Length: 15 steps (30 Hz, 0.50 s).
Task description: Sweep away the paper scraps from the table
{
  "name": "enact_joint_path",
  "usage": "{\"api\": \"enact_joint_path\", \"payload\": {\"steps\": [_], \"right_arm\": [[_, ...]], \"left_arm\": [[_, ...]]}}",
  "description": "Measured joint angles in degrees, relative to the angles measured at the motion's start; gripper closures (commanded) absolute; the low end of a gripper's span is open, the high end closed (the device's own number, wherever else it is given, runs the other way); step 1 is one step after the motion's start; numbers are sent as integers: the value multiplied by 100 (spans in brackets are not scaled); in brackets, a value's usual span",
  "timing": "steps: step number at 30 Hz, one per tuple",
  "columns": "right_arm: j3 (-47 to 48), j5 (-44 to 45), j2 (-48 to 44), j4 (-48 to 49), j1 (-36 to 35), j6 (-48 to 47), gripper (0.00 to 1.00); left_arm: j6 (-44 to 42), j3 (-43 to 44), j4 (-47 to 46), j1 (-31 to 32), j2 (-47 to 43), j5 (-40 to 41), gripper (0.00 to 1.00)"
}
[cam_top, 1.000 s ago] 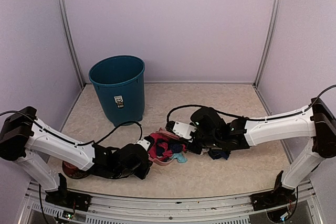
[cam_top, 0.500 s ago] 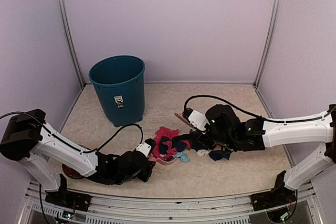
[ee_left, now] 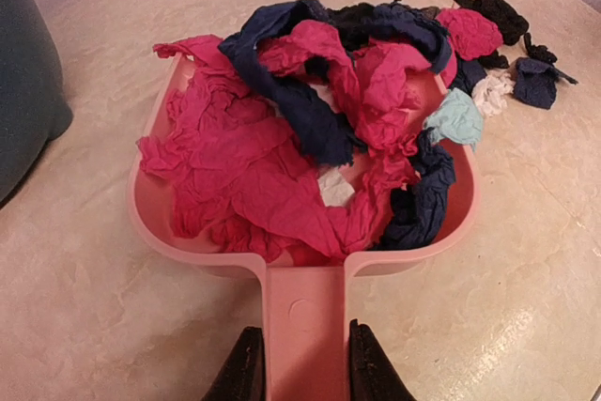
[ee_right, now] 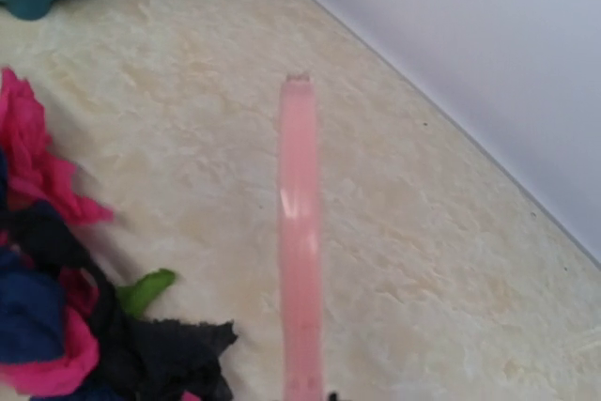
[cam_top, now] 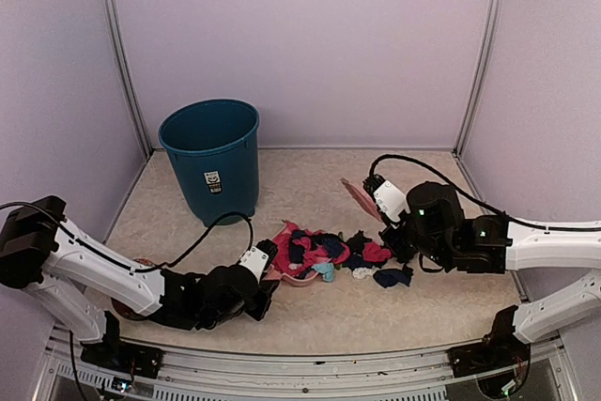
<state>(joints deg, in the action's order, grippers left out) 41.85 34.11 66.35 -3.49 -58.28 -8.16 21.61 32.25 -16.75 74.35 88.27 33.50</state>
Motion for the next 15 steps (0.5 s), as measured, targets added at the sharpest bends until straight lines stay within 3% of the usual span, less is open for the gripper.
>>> {"api": "enact_joint_path", "payload": {"steps": [15], "right_arm": [[-348, 181, -457, 35, 142, 177, 100]], "left_arm": [[-407, 651, 741, -11, -881, 289, 100]]}}
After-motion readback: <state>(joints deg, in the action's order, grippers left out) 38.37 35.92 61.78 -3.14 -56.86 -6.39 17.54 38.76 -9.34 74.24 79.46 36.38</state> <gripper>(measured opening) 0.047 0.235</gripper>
